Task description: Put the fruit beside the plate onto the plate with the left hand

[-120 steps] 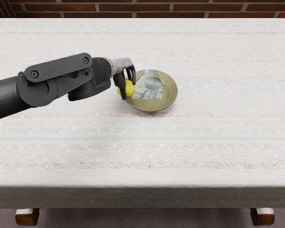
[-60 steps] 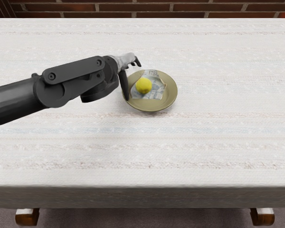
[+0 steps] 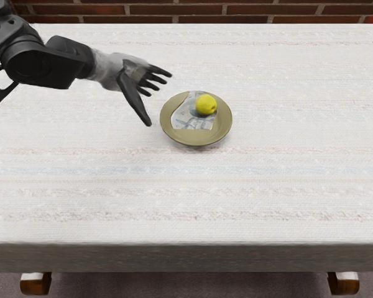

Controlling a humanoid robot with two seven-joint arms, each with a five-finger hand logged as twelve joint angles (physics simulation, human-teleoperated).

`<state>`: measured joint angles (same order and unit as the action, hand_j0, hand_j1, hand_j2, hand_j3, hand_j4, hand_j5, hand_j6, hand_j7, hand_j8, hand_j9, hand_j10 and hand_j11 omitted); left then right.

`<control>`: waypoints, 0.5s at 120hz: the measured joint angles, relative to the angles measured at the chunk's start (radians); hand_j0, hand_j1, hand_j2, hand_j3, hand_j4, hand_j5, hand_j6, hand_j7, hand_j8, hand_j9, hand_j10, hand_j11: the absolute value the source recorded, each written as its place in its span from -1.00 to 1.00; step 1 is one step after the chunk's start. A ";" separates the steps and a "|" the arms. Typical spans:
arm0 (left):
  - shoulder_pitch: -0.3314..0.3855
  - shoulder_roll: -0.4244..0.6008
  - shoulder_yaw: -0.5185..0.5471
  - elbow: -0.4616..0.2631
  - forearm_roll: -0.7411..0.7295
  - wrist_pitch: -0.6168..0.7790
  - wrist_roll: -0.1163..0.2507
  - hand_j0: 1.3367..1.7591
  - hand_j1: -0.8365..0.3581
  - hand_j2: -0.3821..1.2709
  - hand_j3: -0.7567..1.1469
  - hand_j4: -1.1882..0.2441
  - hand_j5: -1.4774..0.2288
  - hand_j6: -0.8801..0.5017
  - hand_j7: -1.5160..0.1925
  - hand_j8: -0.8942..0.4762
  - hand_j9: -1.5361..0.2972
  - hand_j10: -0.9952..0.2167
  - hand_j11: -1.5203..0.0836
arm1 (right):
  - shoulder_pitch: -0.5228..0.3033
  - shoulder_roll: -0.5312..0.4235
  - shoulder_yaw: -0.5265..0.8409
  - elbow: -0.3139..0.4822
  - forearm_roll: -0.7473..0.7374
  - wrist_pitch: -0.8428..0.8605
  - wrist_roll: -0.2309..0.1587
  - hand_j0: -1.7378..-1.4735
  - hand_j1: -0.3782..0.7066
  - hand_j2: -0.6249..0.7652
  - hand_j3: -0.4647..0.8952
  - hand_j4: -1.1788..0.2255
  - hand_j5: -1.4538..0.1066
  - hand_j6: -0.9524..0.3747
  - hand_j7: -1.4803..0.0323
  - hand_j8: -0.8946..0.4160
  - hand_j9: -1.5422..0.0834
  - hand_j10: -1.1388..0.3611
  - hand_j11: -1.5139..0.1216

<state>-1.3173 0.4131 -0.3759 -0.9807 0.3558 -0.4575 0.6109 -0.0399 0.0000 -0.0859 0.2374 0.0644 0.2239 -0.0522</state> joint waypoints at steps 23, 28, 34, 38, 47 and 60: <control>0.084 0.172 -0.033 0.000 -0.283 -0.129 0.000 0.52 0.97 -0.53 -0.20 0.64 0.72 0.26 0.76 0.29 0.66 0.62 0.88 | 0.000 0.000 0.000 0.000 0.000 0.000 0.000 -0.40 -0.92 -0.10 -0.32 0.66 0.84 0.42 0.94 0.35 0.88 0.50 0.83; 0.129 0.207 -0.038 0.000 -0.339 -0.137 0.000 0.52 0.97 -0.53 -0.20 0.65 0.72 0.27 0.76 0.29 0.66 0.63 0.88 | 0.000 0.000 0.000 0.000 0.000 0.000 0.000 -0.40 -0.92 -0.10 -0.32 0.66 0.84 0.42 0.94 0.35 0.88 0.50 0.83; 0.163 0.224 -0.042 0.000 -0.389 -0.144 0.000 0.52 0.97 -0.53 -0.21 0.65 0.72 0.27 0.76 0.30 0.67 0.63 0.88 | 0.000 0.000 0.000 0.000 0.000 0.000 0.000 -0.40 -0.92 -0.10 -0.32 0.66 0.84 0.42 0.94 0.35 0.88 0.50 0.83; 0.178 0.235 -0.045 0.000 -0.411 -0.147 0.000 0.52 0.98 -0.53 -0.20 0.65 0.72 0.27 0.77 0.30 0.67 0.63 0.89 | 0.000 0.000 0.000 0.000 0.000 0.000 0.000 -0.40 -0.92 -0.10 -0.32 0.66 0.84 0.42 0.94 0.35 0.88 0.50 0.83; 0.183 0.291 -0.047 -0.001 -0.443 -0.150 0.000 0.52 0.98 -0.53 -0.20 0.65 0.73 0.27 0.77 0.30 0.67 0.64 0.89 | 0.000 0.000 0.000 0.000 0.000 0.000 0.000 -0.40 -0.92 -0.10 -0.32 0.66 0.84 0.42 0.94 0.35 0.88 0.50 0.83; 0.199 0.309 -0.048 -0.001 -0.462 -0.153 0.000 0.52 0.98 -0.54 -0.21 0.66 0.73 0.27 0.77 0.30 0.67 0.64 0.89 | 0.000 0.000 0.000 0.000 0.000 0.000 0.000 -0.40 -0.92 -0.10 -0.32 0.66 0.84 0.42 0.94 0.35 0.88 0.50 0.83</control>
<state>-1.1182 0.7225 -0.4238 -0.9816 -0.1065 -0.6102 0.6109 -0.0399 0.0000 -0.0859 0.2375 0.0644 0.2238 -0.0522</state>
